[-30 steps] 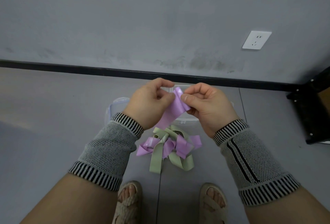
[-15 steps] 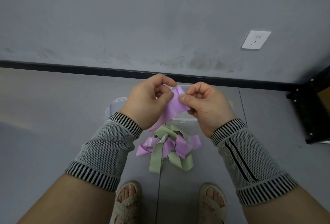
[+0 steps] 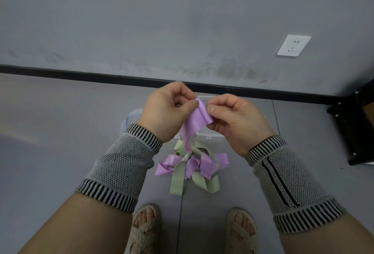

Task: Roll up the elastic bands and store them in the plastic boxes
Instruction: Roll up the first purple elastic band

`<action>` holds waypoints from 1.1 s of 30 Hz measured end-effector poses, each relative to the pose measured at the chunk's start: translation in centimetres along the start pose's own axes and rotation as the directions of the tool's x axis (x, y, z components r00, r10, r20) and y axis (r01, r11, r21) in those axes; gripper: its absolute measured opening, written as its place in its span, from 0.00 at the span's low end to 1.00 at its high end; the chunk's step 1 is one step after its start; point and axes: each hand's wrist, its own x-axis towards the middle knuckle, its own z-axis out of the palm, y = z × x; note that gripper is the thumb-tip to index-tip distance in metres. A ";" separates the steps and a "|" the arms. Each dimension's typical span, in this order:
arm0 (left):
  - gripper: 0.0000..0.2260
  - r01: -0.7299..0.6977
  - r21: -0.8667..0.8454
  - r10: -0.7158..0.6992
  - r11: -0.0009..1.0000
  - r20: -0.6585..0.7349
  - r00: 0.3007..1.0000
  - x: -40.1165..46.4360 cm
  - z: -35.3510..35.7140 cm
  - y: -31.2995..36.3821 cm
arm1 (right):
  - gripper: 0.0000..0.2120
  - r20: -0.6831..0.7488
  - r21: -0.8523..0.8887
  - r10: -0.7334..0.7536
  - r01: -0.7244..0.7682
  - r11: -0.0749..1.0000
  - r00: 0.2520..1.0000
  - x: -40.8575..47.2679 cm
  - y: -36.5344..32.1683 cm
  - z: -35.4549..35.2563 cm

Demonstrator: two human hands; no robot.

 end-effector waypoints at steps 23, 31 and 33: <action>0.07 0.024 0.049 -0.025 0.999 0.035 0.999 -0.1 0.1 -0.1 | 0.09 -0.042 -0.117 -0.034 0.029 0.993 0.999 -0.1 0.1 -0.3; 0.08 0.046 0.131 -0.060 0.990 0.106 0.993 -0.1 -0.2 -0.2 | 0.10 -0.123 -0.059 -0.025 0.018 0.998 0.992 0.2 0.2 -0.5; 0.09 0.053 0.089 -0.062 0.995 0.096 0.993 -0.1 -0.2 -0.1 | 0.10 -0.130 -0.063 -0.028 0.020 0.998 0.991 0.2 0.3 -0.5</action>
